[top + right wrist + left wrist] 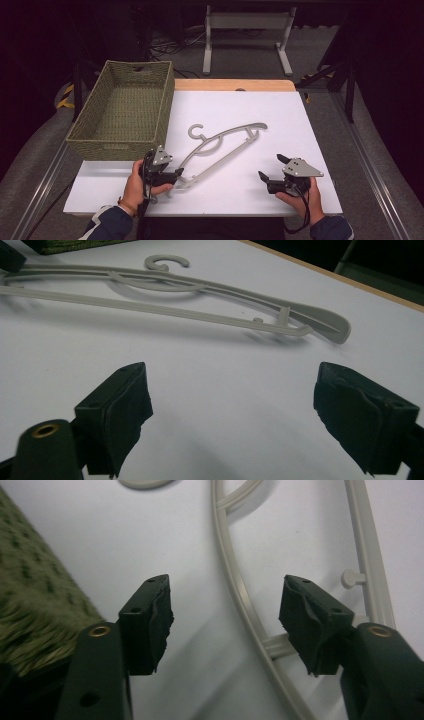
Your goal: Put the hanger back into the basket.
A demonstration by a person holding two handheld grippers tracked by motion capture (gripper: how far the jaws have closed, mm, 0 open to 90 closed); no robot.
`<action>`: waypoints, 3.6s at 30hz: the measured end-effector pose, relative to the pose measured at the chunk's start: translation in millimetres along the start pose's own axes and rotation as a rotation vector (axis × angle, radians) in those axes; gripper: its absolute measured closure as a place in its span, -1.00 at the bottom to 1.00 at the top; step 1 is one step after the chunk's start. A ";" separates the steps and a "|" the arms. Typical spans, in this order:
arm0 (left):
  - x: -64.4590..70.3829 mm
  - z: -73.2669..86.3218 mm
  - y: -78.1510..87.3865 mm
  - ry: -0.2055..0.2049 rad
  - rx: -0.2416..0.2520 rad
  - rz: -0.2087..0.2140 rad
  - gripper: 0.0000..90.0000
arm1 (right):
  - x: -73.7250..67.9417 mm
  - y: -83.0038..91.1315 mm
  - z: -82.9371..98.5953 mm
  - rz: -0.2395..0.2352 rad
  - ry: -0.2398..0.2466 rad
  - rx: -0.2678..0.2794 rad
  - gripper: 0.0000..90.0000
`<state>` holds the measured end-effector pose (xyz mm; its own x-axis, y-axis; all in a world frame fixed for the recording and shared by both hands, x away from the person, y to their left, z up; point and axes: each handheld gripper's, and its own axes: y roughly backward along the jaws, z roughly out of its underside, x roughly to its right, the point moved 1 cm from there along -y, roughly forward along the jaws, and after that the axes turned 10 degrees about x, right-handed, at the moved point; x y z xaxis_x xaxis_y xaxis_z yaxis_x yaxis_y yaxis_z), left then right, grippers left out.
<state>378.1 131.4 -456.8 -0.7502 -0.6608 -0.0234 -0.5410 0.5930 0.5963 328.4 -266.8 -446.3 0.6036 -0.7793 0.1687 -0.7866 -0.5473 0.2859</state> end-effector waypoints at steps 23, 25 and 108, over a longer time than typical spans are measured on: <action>-3.0 -15.0 -4.1 -0.029 -0.265 0.032 0.79 | 7.0 -0.8 4.8 -0.002 -0.046 -0.063 -0.64; -2.2 -15.5 -4.8 -0.027 -0.272 0.035 0.81 | 8.3 0.5 4.3 0.000 -0.048 -0.057 -0.64; 24.7 -85.9 50.5 -0.176 0.339 -0.170 0.82 | 20.6 18.9 -1.6 0.096 -0.020 0.083 -0.63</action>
<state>364.8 105.5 -358.4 -0.6769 -0.6911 -0.2535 -0.7354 0.6194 0.2750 326.2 -292.7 -435.9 0.5226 -0.8349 0.1730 -0.8494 -0.4922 0.1903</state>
